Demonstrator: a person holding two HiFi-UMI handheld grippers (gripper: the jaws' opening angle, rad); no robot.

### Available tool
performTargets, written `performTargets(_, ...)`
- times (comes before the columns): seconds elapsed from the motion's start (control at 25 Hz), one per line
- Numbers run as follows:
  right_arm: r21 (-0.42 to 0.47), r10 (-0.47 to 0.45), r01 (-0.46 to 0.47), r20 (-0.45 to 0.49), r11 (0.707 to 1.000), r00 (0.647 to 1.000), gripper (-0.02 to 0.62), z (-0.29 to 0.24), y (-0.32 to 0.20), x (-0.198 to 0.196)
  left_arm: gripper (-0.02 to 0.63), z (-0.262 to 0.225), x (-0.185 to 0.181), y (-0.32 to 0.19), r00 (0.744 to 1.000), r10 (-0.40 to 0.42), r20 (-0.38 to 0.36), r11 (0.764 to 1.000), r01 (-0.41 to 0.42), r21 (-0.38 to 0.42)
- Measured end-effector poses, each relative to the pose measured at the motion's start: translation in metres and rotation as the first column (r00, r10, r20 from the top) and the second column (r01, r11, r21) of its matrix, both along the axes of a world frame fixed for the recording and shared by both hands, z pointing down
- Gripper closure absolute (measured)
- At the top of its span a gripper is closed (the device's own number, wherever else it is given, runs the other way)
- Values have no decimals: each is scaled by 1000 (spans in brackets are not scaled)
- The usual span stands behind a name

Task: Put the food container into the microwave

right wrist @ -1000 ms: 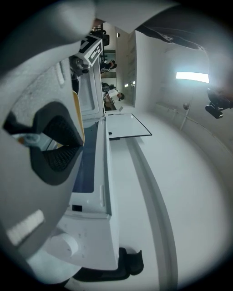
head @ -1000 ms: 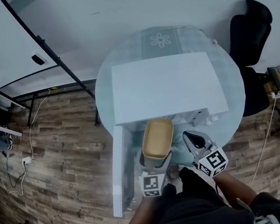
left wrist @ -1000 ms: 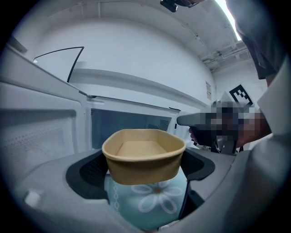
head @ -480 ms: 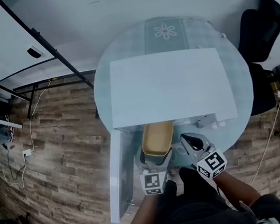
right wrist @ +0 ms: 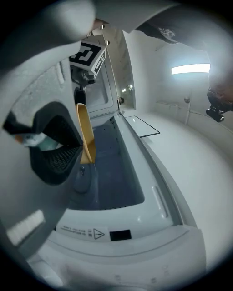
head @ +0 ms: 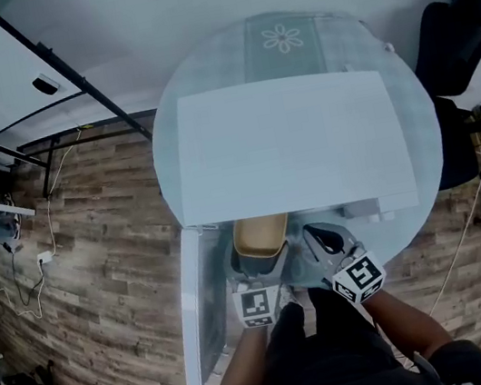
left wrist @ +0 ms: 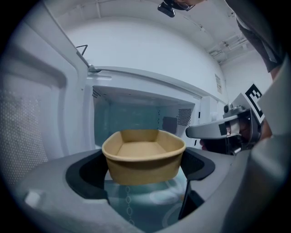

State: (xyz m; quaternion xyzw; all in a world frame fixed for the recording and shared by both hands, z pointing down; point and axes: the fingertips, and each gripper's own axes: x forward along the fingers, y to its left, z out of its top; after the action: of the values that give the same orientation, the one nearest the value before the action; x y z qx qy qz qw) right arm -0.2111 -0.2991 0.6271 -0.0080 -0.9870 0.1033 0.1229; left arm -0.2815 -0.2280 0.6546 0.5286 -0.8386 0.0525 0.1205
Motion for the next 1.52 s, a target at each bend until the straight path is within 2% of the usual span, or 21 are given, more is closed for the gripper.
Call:
performTargets(0.8, -28, 8, -8, -23, 1000, 1000, 594, 36, -13, -1, 107, 19, -21, -47, 999, 0, 41, 1000, 0, 5)
performTargets(1.16, -27, -24, 23, -35, 999, 999, 594, 48, -19, -10, 108, 33, -34, -63, 999, -5, 40, 1000, 6, -9)
performTargets(1.52, -44, -16, 15, -30, 999, 999, 594, 49, -23, -18, 107, 40, -42, -76, 998, -34, 54, 999, 35, -35)
